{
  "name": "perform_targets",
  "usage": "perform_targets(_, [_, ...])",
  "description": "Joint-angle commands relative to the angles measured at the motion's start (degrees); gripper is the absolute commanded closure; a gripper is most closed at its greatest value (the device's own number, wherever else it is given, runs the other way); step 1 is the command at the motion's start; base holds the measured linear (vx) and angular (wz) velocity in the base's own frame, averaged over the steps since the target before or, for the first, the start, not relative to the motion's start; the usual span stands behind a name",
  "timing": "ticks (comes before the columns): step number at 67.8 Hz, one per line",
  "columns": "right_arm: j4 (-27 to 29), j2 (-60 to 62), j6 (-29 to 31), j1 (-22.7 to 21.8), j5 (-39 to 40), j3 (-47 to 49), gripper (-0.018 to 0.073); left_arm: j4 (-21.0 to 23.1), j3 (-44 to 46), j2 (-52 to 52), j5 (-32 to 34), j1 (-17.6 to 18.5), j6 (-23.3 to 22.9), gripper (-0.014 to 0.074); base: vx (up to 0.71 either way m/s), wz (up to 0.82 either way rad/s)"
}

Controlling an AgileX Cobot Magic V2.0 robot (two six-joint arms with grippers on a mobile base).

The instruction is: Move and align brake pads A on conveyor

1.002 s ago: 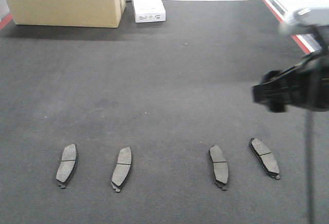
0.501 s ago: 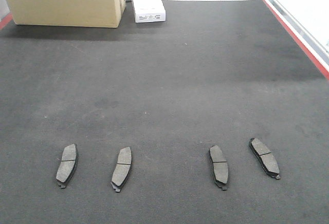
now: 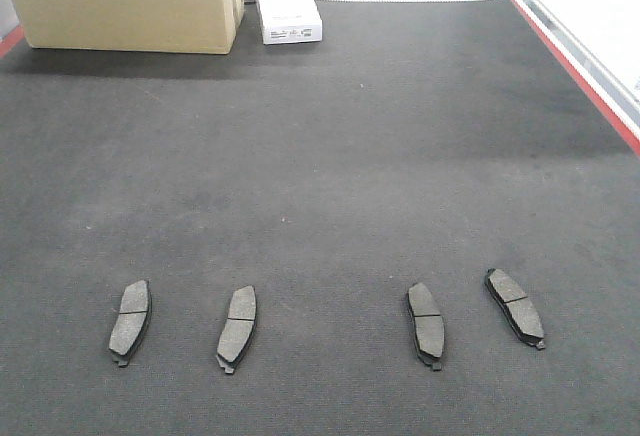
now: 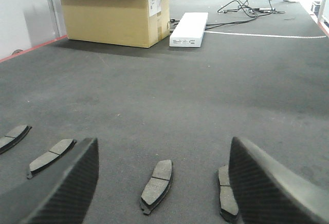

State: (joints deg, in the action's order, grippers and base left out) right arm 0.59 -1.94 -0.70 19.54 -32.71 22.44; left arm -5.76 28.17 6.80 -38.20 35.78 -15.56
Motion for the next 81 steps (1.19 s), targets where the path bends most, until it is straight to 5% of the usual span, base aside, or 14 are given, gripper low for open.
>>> perform_targets(1, [-0.6, -0.8, 0.2, 0.0, 5.2, 1.2, 0.0117, -0.1, 1.2, 0.9, 4.5, 0.3, 0.1, 0.0321, 0.0, 0.0])
perform_targets(12, [-0.3, -0.8, 0.2, 0.0, 4.9, 1.2, 0.0484, -0.2, 1.2, 0.9, 5.4, 0.3, 0.1, 0.0601, 0.0, 0.0])
perform_targets(15, [0.2, -0.8, 0.1, 0.0, 4.9, 1.2, 0.0578, -0.2, 1.2, 0.9, 6.1, 0.3, 0.2, 0.0605, 0.0, 0.0])
perform_targets(64, [2.5, -0.8, 0.0, 0.0, 3.4, 1.2, 0.0571, 0.0, -0.6, 0.9, 6.4, -0.3, 0.2, 0.0604, 0.0, 0.0])
perform_targets(74, [2.5, -0.8, 0.0, 0.0, 3.4, 1.2, 0.0571, 0.0, -7.1, 0.7, 7.5, -8.6, 3.1, 0.0604, 0.0, 0.0])
perform_targets(81, [2.5, -0.8, 0.0, 0.0, 3.4, 1.2, 0.0571, 2.1, -13.0, 0.7, 15.1, -16.0, 6.5, 0.0603, 0.0, 0.0])
